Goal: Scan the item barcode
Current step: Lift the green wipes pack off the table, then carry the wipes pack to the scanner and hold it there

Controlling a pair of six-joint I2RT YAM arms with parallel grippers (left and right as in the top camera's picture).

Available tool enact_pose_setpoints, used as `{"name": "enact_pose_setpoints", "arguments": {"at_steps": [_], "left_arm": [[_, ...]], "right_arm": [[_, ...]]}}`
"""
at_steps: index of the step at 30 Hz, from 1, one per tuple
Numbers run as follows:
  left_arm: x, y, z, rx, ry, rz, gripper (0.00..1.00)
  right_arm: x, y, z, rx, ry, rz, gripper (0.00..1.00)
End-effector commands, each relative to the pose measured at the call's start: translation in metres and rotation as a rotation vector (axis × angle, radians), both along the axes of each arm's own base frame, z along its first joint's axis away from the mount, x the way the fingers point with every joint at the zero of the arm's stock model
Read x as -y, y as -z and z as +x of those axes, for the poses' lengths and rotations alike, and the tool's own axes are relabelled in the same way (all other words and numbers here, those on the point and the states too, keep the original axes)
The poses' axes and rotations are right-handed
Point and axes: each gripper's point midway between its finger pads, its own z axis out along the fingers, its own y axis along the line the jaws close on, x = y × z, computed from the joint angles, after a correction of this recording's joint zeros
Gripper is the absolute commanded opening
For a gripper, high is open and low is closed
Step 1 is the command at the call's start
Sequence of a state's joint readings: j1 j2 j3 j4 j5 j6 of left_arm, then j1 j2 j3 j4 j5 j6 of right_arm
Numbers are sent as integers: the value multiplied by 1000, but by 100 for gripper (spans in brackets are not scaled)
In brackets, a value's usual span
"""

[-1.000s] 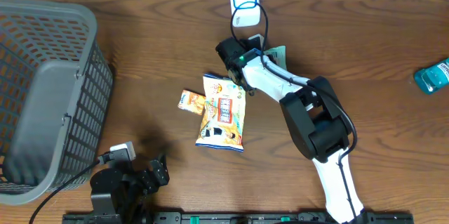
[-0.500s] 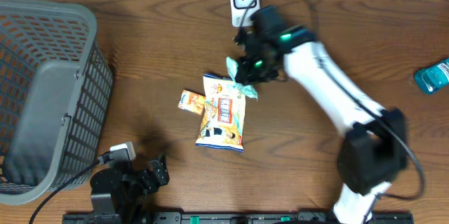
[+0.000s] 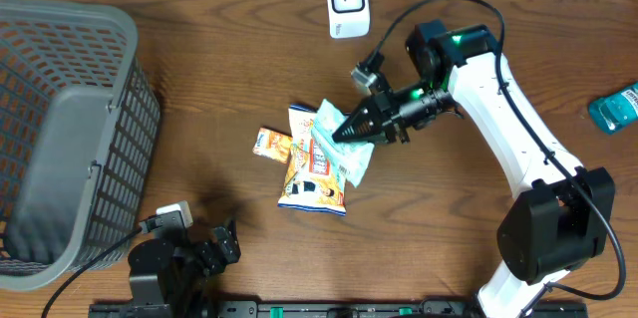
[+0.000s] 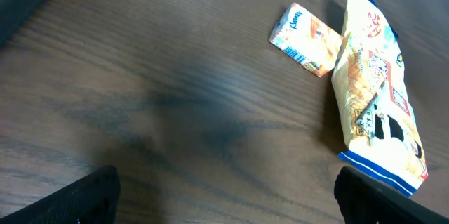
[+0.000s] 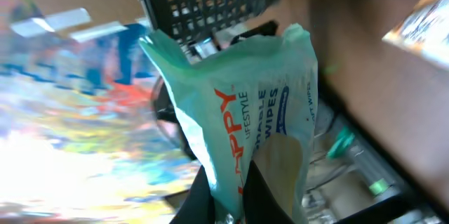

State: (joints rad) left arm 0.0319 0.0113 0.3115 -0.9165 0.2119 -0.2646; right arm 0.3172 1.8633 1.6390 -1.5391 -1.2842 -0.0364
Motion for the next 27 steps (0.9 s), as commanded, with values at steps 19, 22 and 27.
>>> {"name": "enact_pose_setpoints", "arguments": {"at_steps": [19,22,27], "left_arm": [[2,2,-1,-6,12,-1,98],[2,2,-1,-6,12,-1,98],[2,2,-1,-6,12,-1,98]], "right_arm": [[3,-16,-12,-185,29,16,1],[3,-16,-12,-185,29,16,1],[5,-11,-14,-175,20,-13,1]]}}
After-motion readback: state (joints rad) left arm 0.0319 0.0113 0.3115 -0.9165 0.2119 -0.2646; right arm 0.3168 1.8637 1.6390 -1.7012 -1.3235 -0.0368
